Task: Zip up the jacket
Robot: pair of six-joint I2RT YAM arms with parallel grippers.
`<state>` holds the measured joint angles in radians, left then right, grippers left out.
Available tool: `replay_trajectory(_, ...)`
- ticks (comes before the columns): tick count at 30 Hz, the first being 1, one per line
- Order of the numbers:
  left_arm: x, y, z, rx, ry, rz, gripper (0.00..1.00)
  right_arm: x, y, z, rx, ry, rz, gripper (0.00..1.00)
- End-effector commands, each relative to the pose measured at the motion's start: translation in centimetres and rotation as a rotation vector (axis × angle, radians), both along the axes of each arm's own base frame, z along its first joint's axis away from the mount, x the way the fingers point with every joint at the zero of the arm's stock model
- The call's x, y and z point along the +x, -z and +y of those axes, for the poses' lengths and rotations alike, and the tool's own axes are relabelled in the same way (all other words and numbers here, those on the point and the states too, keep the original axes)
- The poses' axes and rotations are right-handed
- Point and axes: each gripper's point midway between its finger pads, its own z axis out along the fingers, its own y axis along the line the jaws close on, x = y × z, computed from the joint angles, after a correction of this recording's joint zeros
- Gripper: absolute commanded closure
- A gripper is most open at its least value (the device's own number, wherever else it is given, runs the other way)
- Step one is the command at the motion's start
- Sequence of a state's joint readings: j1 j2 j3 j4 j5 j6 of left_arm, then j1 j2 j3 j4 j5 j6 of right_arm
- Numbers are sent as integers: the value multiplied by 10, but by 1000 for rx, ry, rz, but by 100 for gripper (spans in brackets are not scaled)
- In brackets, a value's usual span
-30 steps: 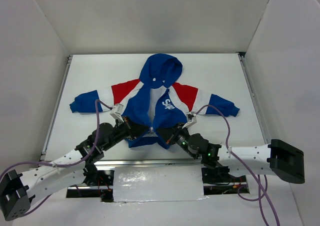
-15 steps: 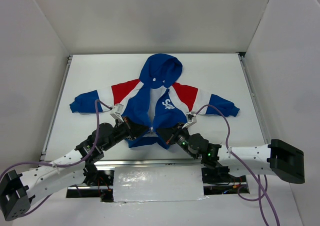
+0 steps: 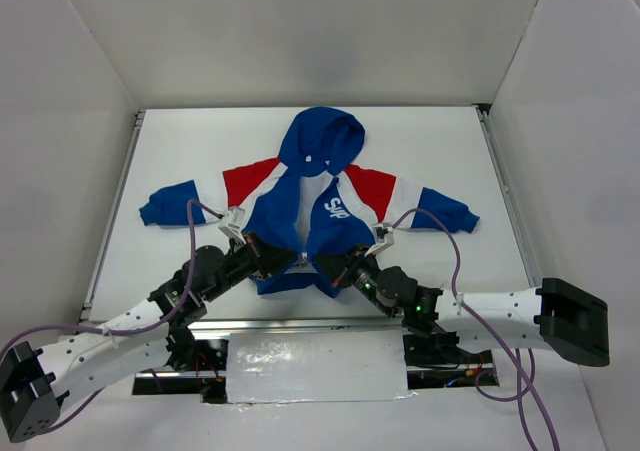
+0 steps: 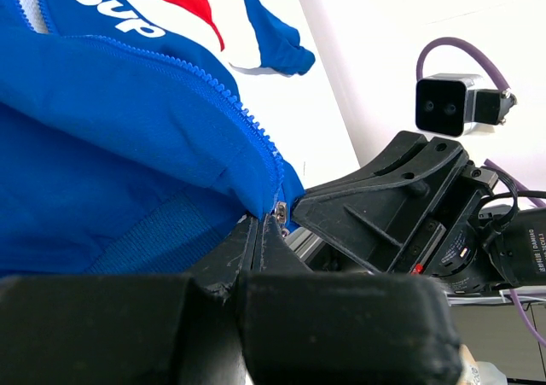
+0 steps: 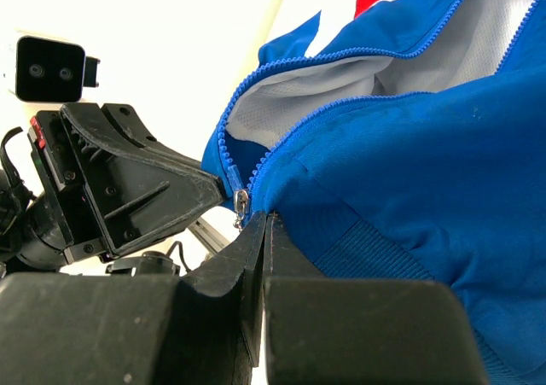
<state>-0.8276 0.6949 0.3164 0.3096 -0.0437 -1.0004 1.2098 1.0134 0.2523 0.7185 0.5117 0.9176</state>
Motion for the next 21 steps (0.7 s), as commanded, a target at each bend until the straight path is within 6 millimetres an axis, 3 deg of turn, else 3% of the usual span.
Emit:
replay_trajectory(1, -2, -24, -5, -62, 23, -42, 100, 5, -23, -4, 68, 28, -49, 100)
replay_trajectory(21, -10, -24, -14, -114, 82, -35, 100, 12, -35, 0, 70, 29, -84, 100)
